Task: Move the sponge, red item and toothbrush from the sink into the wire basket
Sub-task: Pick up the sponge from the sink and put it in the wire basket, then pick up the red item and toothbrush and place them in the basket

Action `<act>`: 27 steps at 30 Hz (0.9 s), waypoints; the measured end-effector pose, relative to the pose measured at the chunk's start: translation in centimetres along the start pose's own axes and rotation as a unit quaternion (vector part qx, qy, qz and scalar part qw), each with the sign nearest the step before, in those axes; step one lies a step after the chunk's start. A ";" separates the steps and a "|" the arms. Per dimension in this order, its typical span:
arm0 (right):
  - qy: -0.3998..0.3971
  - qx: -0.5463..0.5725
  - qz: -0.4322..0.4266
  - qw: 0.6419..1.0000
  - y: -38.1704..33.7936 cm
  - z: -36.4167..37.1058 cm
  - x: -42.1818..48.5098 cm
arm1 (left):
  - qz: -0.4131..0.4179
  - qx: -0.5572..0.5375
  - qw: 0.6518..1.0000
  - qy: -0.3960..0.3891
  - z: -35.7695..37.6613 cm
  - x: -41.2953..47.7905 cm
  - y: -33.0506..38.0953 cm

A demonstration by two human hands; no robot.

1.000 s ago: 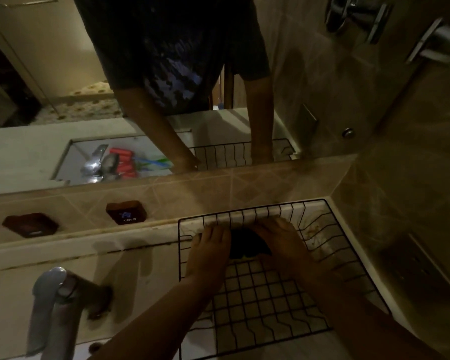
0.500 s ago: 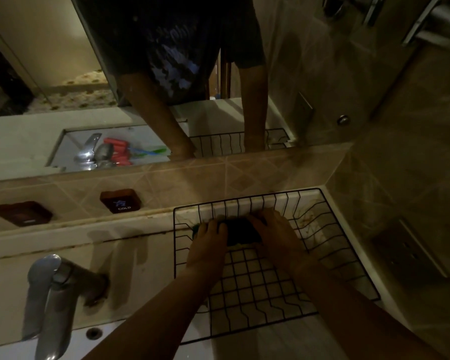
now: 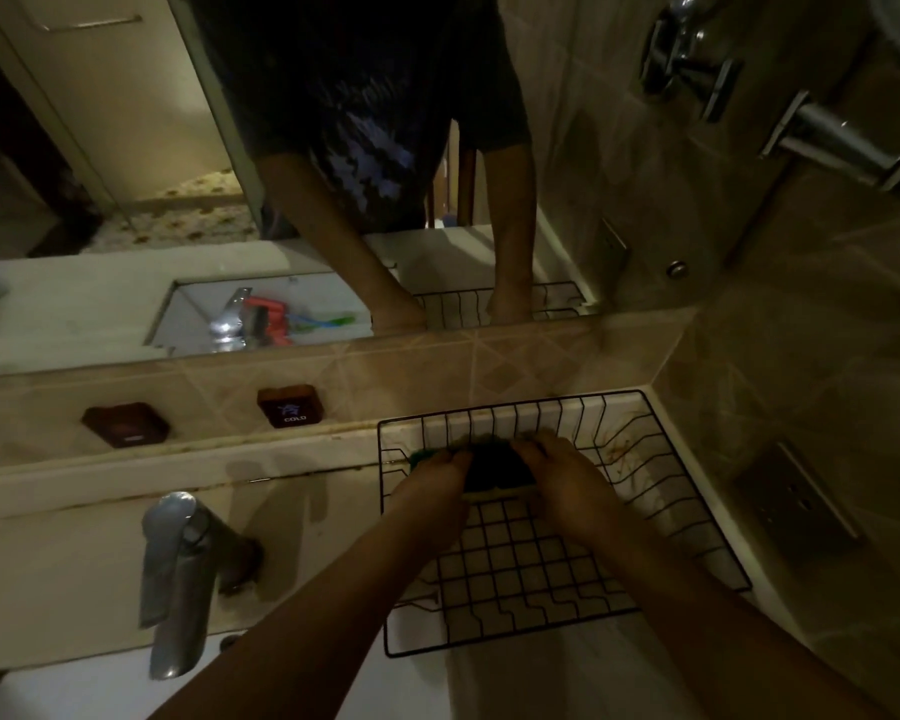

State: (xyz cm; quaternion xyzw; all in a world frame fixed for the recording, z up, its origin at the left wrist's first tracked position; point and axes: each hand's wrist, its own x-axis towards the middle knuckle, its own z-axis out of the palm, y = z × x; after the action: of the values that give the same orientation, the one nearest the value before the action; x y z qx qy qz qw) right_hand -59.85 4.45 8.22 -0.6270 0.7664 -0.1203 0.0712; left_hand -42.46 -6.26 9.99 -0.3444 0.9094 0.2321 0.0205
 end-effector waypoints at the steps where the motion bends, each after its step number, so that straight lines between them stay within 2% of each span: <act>1: -0.003 0.002 0.003 1.000 -0.5 -0.4 -0.1 | 0.015 -0.009 1.000 0.022 -0.4 -0.7 0.0; 4: -0.012 0.024 0.009 1.000 -2.4 -1.6 -1.0 | 0.032 -0.026 0.998 0.057 -1.9 -3.0 0.1; 10: 0.014 0.041 0.005 0.999 -8.3 -3.1 -4.2 | 0.032 -0.014 0.997 0.072 -4.4 -8.7 -0.8; 18: 0.058 0.016 0.036 0.998 -18.6 -2.1 -9.1 | 0.060 -0.057 0.993 0.082 -4.6 -18.1 -6.1; 27: -0.045 0.036 0.018 0.998 -27.7 3.3 -13.0 | 0.026 -0.048 0.996 0.070 -1.5 -26.7 -14.4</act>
State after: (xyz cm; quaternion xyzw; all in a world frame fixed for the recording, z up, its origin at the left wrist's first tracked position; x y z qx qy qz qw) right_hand -30.22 11.72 12.07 -0.6149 0.7688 -0.1180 0.1304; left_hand -12.81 0.11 10.75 -0.3366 0.9052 0.2508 -0.0659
